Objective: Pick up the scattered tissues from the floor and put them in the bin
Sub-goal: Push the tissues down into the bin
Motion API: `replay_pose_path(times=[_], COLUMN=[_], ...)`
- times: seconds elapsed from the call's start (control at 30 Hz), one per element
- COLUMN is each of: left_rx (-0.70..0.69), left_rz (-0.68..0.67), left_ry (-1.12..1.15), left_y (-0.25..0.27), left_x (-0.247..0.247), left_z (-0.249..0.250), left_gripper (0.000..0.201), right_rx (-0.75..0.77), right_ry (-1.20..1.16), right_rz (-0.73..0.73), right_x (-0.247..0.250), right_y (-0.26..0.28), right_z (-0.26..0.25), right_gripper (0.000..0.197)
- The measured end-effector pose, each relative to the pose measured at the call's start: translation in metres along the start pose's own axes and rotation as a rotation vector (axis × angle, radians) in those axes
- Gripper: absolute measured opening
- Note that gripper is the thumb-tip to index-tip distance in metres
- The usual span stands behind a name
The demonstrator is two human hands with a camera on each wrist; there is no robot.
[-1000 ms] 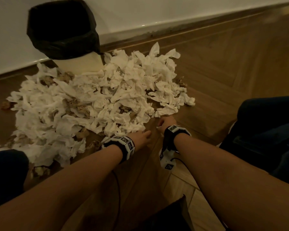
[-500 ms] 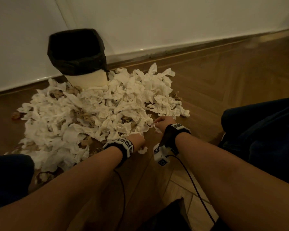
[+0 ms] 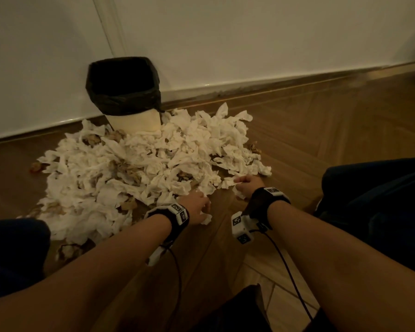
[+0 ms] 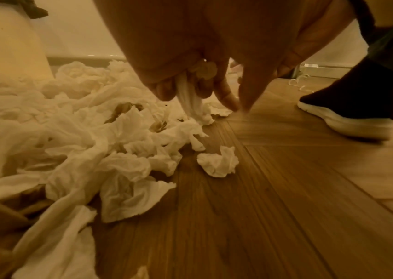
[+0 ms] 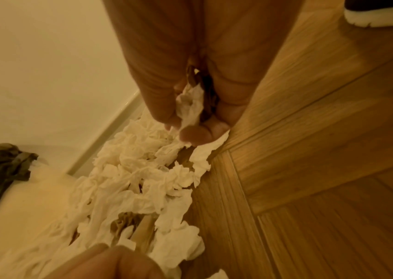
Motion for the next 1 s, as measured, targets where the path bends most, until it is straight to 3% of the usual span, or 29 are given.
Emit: replay_pose_path(times=[0.2, 0.37, 0.43, 0.57, 0.7, 0.9, 1.0], left_rx=[-0.065, -0.066, -0.039, 0.065, 0.078, 0.126, 0.148], left_rz=[-0.190, -0.148, -0.141, -0.101, -0.089, 0.029, 0.186], left_ry=[-0.165, -0.240, -0.213, -0.114, 0.019, 0.093, 0.182], left_y=[-0.010, -0.021, -0.027, -0.035, -0.037, -0.031, -0.022], left_x=[-0.025, -0.042, -0.052, -0.065, -0.065, -0.028, 0.002], left_z=[-0.001, -0.010, -0.015, -0.026, -0.032, -0.030, -0.030], left_gripper=[0.051, 0.070, 0.069, 0.044, 0.044, 0.046, 0.045], right_rx=[-0.054, -0.071, -0.078, -0.050, -0.039, -0.056, -0.046], right_ry=[-0.037, -0.069, -0.091, -0.079, -0.059, -0.148, -0.181], right_rz=[-0.032, -0.089, -0.119, -0.142, -0.145, -0.133, -0.134], right_x=[-0.007, -0.024, -0.031, -0.043, -0.048, -0.039, -0.031], right_y=[-0.011, -0.020, -0.021, -0.018, -0.019, -0.013, -0.004], right_z=[0.012, 0.014, 0.012, 0.000, -0.009, -0.012, -0.019], right_gripper=[0.018, 0.020, 0.020, 0.020, 0.022, 0.016, 0.018])
Point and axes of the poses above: each hand's wrist, its own y-axis away from the middle knuckle, its own x-axis out of the back of the hand, z = x × y, the point moved 4 cm from there along -y, towards the middle knuckle, and after that the axes turned 15 degrees about -x, right-handed, at the moved point
